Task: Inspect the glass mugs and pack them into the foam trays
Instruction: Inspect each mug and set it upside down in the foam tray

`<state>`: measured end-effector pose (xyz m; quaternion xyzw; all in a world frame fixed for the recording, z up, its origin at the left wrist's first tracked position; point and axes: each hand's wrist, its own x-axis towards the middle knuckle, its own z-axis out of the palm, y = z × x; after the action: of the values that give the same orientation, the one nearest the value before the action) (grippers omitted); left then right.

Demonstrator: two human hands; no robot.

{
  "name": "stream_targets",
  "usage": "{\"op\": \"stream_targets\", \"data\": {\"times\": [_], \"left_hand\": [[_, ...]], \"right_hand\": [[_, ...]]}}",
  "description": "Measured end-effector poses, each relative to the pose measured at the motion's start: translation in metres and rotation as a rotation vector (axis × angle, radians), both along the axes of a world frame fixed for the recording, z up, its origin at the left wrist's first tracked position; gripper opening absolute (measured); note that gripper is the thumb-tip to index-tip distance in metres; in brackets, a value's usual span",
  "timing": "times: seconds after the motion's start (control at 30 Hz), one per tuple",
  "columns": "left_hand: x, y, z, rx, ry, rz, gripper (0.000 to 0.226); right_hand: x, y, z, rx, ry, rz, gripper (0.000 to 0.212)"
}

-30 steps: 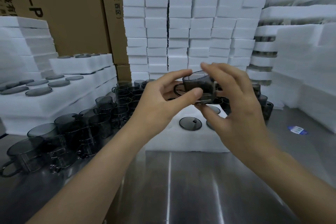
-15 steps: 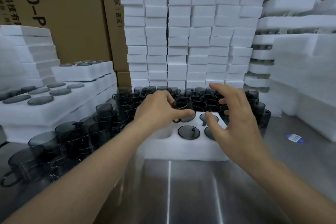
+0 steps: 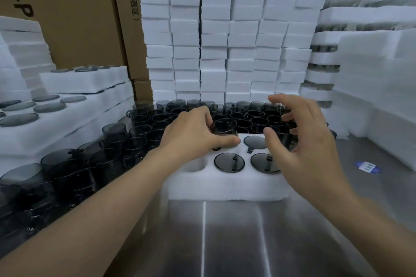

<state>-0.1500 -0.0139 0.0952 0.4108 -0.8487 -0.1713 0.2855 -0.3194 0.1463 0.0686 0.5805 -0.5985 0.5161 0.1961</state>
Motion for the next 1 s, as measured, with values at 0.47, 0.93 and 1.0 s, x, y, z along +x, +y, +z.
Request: {"op": "stream_targets", "data": {"times": [0.47, 0.93, 1.0], "left_hand": [[-0.006, 0.018, -0.005, -0.166, -0.321, -0.327, 0.078], [-0.013, 0.011, -0.004, 0.114, -0.308, -0.368, 0.064], [-0.014, 0.012, -0.004, 0.095, -0.423, -0.386, 0.073]], "right_hand": [[-0.080, -0.007, -0.032, 0.422, -0.171, -0.524, 0.063], [-0.094, -0.006, -0.037, 0.581, -0.334, -0.565, 0.070], [-0.095, -0.006, -0.038, 0.575, -0.342, -0.563, 0.072]]}}
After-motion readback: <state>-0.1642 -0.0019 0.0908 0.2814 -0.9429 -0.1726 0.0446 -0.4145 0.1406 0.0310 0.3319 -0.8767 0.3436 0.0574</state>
